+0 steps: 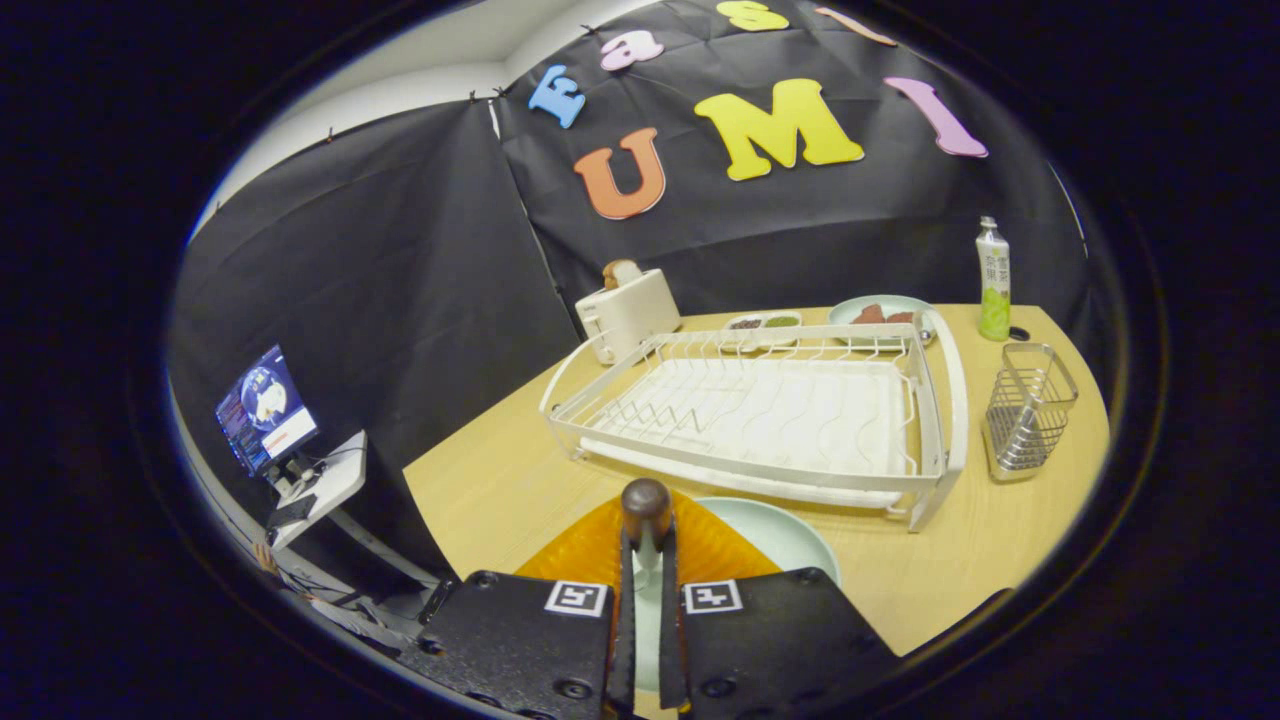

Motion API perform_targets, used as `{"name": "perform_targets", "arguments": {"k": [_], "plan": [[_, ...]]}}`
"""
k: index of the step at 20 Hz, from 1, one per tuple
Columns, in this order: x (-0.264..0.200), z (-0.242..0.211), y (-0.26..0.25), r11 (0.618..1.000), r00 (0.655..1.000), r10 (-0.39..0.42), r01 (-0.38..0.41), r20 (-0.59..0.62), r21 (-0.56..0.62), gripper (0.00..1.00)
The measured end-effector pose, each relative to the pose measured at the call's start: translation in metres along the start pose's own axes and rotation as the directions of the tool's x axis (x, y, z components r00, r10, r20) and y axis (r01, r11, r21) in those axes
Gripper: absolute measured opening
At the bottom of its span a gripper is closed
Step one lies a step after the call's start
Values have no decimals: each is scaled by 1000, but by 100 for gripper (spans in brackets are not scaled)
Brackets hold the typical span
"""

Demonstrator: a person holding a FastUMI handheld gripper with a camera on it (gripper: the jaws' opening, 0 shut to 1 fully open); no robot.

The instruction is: Take the plate from the dish rack, then take the spoon from the basket and place it into the plate.

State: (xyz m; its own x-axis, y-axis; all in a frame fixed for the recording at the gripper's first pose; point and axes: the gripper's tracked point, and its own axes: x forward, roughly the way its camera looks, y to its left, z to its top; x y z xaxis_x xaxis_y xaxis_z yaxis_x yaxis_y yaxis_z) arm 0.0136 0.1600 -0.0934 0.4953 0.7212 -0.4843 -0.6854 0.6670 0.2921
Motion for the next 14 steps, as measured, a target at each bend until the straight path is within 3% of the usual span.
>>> {"name": "perform_targets", "arguments": {"k": [3,4,9,14], "plan": [[-2,5,-3,1000,1000,-11,12,13,-7,18],[-4,8,-4,1000,1000,-18,18,24,-5,25],[-22,30,-20,994,988,-104,107,114,-22,80],[-45,49,-32,970,952,-219,236,212,-60,100]]}}
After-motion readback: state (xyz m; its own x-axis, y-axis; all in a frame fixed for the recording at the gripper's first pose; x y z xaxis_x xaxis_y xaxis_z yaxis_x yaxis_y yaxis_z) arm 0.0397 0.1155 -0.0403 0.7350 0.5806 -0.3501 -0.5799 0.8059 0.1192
